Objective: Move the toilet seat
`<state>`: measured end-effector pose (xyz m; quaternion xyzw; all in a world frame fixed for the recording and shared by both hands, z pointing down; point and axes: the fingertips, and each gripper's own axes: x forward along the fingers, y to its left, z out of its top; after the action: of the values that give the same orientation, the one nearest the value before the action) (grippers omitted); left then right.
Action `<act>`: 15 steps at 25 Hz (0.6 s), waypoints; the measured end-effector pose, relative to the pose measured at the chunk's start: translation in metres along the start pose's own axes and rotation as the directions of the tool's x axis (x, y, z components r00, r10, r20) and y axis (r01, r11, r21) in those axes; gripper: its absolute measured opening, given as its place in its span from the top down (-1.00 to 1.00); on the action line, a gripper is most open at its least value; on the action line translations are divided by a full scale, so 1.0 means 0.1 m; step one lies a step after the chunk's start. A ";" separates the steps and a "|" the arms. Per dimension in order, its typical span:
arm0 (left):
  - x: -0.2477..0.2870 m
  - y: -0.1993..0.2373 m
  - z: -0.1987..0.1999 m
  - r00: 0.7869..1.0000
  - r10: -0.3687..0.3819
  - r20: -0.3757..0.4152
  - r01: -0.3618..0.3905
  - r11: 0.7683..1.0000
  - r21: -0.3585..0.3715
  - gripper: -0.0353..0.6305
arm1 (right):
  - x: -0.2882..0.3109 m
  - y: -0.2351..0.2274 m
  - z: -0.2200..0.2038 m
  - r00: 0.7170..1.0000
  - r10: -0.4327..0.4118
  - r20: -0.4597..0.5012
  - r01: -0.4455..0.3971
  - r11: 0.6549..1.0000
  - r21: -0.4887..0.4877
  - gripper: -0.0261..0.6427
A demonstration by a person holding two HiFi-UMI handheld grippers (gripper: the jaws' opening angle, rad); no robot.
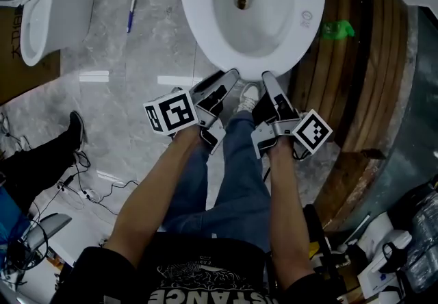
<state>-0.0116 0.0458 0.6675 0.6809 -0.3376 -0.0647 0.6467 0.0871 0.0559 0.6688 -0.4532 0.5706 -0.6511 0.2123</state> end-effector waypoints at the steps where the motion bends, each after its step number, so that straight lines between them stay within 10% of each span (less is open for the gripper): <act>1: -0.02 -0.05 0.01 1.000 0.001 0.003 -0.001 1.000 -0.004 0.40 | -0.02 0.05 0.00 1.000 -0.002 0.000 0.002 1.000 0.005 0.52; 15: -0.21 -0.85 0.27 0.997 0.002 0.079 0.002 0.999 -0.050 0.40 | -0.24 0.83 0.17 1.000 -0.015 0.003 0.015 0.998 0.059 0.54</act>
<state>-0.0098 0.0298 0.5771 0.6613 -0.3614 -0.1002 0.6497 0.0933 0.0441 0.5817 -0.4522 0.5472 -0.6685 0.2217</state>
